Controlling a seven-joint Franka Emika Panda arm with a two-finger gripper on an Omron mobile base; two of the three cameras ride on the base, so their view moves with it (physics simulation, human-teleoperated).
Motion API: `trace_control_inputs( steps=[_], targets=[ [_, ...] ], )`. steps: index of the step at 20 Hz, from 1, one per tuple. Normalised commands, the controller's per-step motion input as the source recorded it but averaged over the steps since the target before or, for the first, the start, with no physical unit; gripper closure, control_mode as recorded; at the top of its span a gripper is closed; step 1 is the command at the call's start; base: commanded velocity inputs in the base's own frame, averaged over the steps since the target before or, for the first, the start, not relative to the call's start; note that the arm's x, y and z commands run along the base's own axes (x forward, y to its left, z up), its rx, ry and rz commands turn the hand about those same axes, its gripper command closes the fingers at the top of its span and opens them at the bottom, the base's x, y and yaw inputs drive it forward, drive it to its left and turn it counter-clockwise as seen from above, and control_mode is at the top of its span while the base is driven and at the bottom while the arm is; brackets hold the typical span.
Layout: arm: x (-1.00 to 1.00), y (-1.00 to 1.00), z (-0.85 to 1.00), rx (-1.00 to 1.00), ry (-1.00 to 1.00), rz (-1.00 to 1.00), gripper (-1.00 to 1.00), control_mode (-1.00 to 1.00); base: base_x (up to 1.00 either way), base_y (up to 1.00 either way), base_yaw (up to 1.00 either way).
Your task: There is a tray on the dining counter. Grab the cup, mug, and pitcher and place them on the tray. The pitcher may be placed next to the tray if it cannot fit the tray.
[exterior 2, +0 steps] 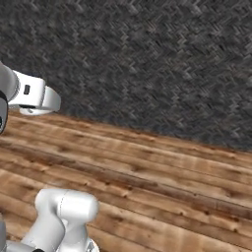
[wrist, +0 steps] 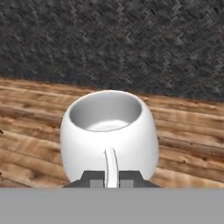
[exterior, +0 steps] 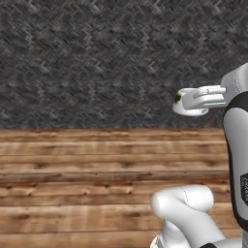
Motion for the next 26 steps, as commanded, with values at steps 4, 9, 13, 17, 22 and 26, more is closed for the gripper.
trace_control_inputs(
  steps=[4,9,13,17,22,26],
  targets=[
    [0.0,0.0,0.0,0.0,0.0,0.0,1.0,1.0,1.0,-0.11,0.05],
    [0.0,0.0,0.0,0.0,0.0,0.0,1.0,1.0,1.0,-0.1,0.26],
    [0.0,0.0,0.0,0.0,0.0,0.0,1.0,1.0,1.0,-0.09,0.36],
    [0.0,0.0,0.0,0.0,0.0,0.0,1.0,1.0,1.0,-0.1,0.37],
    [0.0,0.0,0.0,0.0,0.0,0.0,1.0,1.0,1.0,-0.05,0.4],
    [0.0,0.0,0.0,0.0,0.0,0.0,1.0,1.0,1.0,-0.02,0.4]
  ],
)
